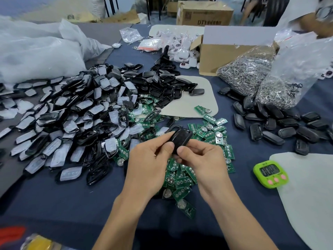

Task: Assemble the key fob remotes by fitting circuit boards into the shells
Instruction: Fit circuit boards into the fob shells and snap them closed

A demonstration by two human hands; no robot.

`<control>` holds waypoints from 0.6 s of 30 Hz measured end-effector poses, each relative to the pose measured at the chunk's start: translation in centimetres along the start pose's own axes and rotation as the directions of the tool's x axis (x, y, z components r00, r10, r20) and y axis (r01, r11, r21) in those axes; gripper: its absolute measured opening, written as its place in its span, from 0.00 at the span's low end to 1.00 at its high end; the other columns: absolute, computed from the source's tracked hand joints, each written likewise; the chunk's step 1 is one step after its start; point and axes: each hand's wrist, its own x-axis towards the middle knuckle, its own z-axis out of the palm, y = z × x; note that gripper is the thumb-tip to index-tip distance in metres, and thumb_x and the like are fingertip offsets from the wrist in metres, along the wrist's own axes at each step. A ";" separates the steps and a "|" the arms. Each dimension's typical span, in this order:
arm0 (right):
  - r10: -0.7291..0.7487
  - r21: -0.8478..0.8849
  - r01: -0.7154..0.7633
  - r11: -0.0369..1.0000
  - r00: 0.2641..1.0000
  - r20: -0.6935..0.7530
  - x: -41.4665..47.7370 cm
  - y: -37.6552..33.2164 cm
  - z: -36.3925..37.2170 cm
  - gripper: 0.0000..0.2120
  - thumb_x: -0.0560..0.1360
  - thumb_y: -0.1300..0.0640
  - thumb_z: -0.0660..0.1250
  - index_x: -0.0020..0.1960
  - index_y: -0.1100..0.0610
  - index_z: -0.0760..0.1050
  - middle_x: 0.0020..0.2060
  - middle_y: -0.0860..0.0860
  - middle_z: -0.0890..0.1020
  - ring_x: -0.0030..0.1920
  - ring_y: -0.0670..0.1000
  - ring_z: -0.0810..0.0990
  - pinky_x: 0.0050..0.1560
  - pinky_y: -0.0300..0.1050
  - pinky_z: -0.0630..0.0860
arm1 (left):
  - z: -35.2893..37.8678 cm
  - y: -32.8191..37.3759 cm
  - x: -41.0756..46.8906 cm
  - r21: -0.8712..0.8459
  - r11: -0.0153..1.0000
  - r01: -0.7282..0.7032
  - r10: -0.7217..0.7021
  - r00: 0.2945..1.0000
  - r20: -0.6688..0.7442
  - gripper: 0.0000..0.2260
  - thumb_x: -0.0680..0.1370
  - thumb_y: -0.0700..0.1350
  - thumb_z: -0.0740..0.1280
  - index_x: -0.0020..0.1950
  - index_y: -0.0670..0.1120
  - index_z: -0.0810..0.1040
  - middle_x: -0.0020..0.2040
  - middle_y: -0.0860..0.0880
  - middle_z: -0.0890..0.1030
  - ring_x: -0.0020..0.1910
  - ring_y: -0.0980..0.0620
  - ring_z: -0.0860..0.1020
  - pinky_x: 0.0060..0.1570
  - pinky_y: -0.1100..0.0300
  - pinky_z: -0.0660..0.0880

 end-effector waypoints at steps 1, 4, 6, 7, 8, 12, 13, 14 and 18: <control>0.043 0.115 -0.042 0.993 0.999 -0.010 -0.1 0.1 0.2 0.09 0.68 0.61 0.80 0.49 0.57 0.88 0.40 0.57 0.88 0.37 0.52 0.83 0.40 0.41 0.80 | 0.1 0.0 -0.1 -0.050 0.999 0.011 -0.012 0.999 -0.031 0.17 0.76 0.49 0.71 0.58 0.72 0.82 0.48 0.68 0.86 0.47 0.64 0.85 0.49 0.64 0.82; 0.084 0.206 -0.086 0.975 0.996 0.016 -0.3 0.3 0.0 0.07 0.66 0.58 0.79 0.44 0.58 0.88 0.36 0.54 0.85 0.35 0.50 0.79 0.38 0.41 0.78 | 0.5 -0.4 -0.3 -0.246 0.967 0.072 -0.088 0.995 -0.055 0.21 0.75 0.36 0.77 0.56 0.63 0.86 0.47 0.61 0.88 0.47 0.61 0.86 0.47 0.69 0.80; 0.046 0.096 -0.049 0.994 0.998 0.037 -0.5 0.0 -0.1 0.07 0.68 0.64 0.79 0.45 0.55 0.89 0.36 0.53 0.86 0.36 0.49 0.80 0.40 0.41 0.78 | 0.4 -0.7 -0.3 -0.280 0.955 0.094 -0.118 0.991 -0.070 0.24 0.74 0.33 0.77 0.50 0.65 0.87 0.49 0.58 0.88 0.50 0.60 0.87 0.50 0.66 0.81; 0.013 0.008 -0.013 1.000 1.000 0.026 -0.6 -0.2 -0.2 0.10 0.69 0.65 0.78 0.46 0.52 0.89 0.38 0.52 0.87 0.37 0.48 0.81 0.41 0.40 0.79 | 0.4 -0.8 -0.3 -0.261 0.961 0.094 -0.120 0.989 -0.084 0.26 0.74 0.33 0.77 0.49 0.68 0.87 0.48 0.59 0.88 0.50 0.60 0.86 0.50 0.67 0.80; -0.026 -0.071 0.026 0.997 1.000 0.002 -0.5 -0.4 -0.4 0.12 0.68 0.63 0.76 0.48 0.50 0.89 0.39 0.51 0.88 0.38 0.47 0.83 0.42 0.38 0.79 | 0.3 -0.9 -0.4 -0.226 0.970 0.091 -0.115 0.989 -0.096 0.28 0.74 0.33 0.77 0.48 0.71 0.85 0.47 0.61 0.88 0.48 0.62 0.86 0.49 0.70 0.79; -0.096 -0.155 0.092 0.984 0.995 -0.022 0.0 -1.5 -1.2 0.14 0.68 0.59 0.75 0.51 0.46 0.88 0.42 0.52 0.89 0.40 0.50 0.85 0.43 0.42 0.82 | 0.1 -1.2 -0.7 -0.113 0.991 0.066 -0.076 0.993 -0.087 0.27 0.75 0.37 0.78 0.49 0.73 0.84 0.45 0.64 0.87 0.43 0.66 0.85 0.44 0.73 0.77; -0.116 -0.178 0.114 0.977 0.993 0.000 0.0 -1.7 -1.3 0.12 0.69 0.60 0.75 0.49 0.47 0.88 0.41 0.52 0.89 0.39 0.50 0.84 0.43 0.43 0.82 | 0.1 -1.1 -0.7 -0.102 0.993 0.052 -0.061 0.994 -0.089 0.25 0.75 0.38 0.78 0.50 0.73 0.85 0.45 0.64 0.87 0.43 0.65 0.85 0.43 0.73 0.77; -0.136 -0.200 0.135 0.970 0.991 0.011 0.0 -1.8 -1.3 0.12 0.70 0.61 0.75 0.48 0.47 0.89 0.41 0.52 0.89 0.39 0.50 0.85 0.42 0.43 0.82 | 0.1 -1.0 -0.6 -0.100 0.994 0.037 -0.046 0.995 -0.090 0.21 0.75 0.41 0.78 0.50 0.72 0.85 0.45 0.63 0.87 0.43 0.64 0.85 0.43 0.73 0.77; -0.192 -0.250 0.194 0.949 0.981 0.031 -0.4 -2.0 -1.1 0.15 0.73 0.67 0.76 0.49 0.47 0.89 0.42 0.49 0.89 0.45 0.50 0.89 0.46 0.42 0.84 | 0.6 -0.1 -0.4 -0.227 0.974 0.020 -0.034 0.998 -0.057 0.09 0.72 0.50 0.76 0.48 0.65 0.88 0.45 0.58 0.88 0.44 0.60 0.86 0.44 0.70 0.78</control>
